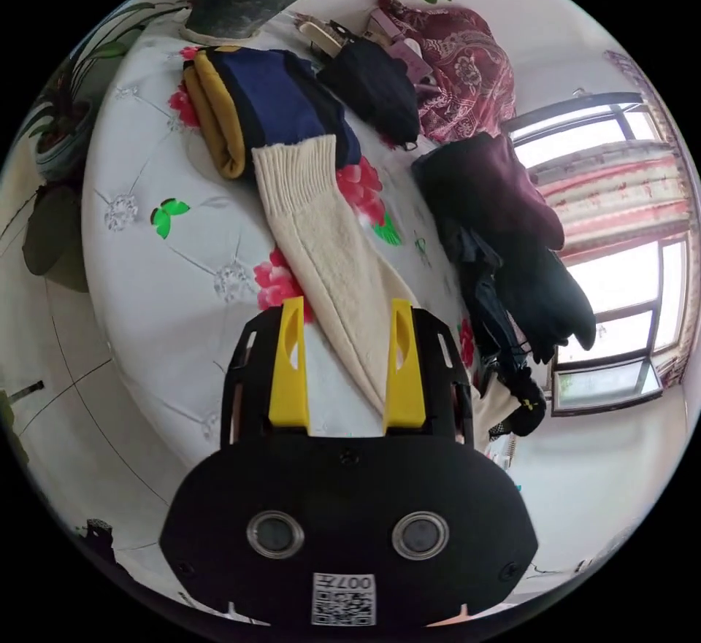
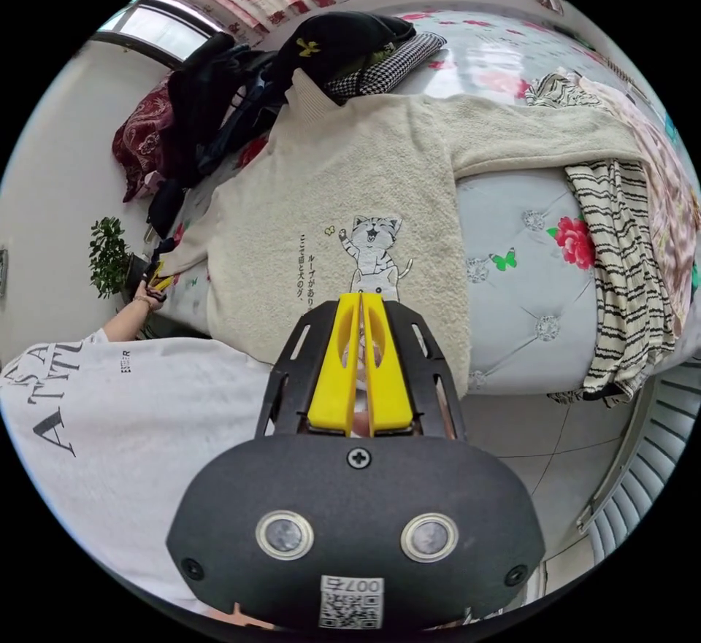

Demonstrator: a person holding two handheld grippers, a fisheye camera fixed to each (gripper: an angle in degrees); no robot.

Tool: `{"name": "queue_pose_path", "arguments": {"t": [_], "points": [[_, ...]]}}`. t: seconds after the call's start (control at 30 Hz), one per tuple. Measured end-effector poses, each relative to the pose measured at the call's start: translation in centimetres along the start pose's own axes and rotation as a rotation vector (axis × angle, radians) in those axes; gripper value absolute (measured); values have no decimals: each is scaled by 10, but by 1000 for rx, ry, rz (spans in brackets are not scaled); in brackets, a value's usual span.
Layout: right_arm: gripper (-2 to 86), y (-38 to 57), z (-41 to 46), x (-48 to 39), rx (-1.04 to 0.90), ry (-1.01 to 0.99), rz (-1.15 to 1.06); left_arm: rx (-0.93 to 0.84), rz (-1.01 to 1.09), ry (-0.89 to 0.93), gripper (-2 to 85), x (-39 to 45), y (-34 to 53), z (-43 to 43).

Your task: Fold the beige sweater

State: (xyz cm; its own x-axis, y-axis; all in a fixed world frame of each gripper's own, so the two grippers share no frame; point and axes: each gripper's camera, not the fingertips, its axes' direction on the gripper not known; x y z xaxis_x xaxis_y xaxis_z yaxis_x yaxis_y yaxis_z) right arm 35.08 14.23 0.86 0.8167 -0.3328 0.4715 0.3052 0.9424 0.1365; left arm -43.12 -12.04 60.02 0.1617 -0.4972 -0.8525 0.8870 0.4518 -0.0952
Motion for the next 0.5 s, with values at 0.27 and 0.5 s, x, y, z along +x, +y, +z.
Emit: {"name": "queue_pose_path", "arguments": {"t": [0.27, 0.5], "points": [[87, 21, -31, -11, 8, 72, 51, -63, -166, 11, 49, -36, -41, 55], [48, 12, -43, 7, 1, 80, 74, 64, 160, 438, 39, 62, 0, 36]]}}
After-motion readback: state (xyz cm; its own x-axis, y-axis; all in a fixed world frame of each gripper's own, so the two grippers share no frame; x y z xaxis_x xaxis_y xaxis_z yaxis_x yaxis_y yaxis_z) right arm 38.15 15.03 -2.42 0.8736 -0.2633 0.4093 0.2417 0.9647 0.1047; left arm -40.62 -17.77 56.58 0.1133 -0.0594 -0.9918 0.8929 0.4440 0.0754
